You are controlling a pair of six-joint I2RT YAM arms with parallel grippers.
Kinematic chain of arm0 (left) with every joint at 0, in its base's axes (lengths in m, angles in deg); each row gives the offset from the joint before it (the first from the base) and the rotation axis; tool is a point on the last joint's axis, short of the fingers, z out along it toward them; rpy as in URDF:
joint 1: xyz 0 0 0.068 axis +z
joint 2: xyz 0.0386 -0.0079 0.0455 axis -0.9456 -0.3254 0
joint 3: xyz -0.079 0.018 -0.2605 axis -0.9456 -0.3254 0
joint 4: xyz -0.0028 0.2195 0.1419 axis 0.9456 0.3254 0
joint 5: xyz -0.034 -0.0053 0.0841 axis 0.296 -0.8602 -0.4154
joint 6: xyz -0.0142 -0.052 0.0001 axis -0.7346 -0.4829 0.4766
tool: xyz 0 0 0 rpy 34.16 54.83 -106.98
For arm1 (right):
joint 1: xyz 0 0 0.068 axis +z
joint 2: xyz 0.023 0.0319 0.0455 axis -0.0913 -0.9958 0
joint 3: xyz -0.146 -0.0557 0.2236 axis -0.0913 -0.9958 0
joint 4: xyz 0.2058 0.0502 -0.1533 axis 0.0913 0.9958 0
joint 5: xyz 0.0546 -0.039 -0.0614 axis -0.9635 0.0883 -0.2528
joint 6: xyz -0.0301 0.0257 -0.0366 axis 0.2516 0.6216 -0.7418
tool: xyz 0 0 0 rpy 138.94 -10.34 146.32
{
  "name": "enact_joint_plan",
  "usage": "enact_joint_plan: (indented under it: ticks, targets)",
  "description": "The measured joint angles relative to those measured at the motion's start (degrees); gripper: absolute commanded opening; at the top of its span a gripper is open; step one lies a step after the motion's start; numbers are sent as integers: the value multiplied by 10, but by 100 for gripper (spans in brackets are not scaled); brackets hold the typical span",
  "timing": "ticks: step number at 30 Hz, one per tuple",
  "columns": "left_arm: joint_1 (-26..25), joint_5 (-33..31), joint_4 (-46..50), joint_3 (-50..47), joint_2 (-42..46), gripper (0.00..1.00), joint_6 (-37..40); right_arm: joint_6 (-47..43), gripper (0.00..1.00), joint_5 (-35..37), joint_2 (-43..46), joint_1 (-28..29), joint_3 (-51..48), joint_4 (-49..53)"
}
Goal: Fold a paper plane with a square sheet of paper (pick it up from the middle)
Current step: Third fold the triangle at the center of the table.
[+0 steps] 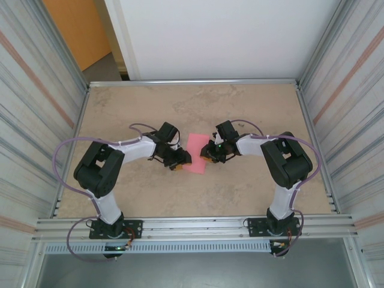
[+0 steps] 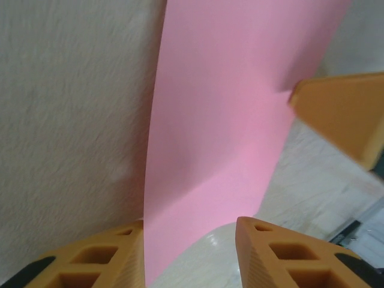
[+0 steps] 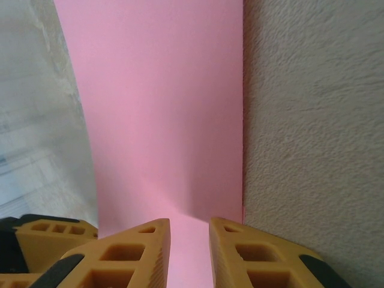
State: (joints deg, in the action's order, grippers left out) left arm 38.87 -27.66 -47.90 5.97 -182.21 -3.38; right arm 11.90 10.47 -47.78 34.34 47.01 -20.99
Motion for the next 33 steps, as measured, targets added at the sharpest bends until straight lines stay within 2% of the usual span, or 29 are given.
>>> enact_joint_plan:
  ticks: [5,13,21,27,30,33]
  targets:
    - [36,47,-37,2,-4,38,-2,0,25,0,0,0,0,0]
    - [57,115,-36,46,-76,29,10,0,25,-2,0,0,0,0]
    - [60,130,-16,75,-90,24,40,0,27,-2,0,0,0,-2]
    - [63,132,2,92,-106,13,60,-3,30,-2,2,0,0,-2]
    - [65,131,9,96,-111,6,66,-7,34,-2,5,0,0,-2]
    - [65,132,9,96,-111,4,65,-22,42,5,11,0,2,4]
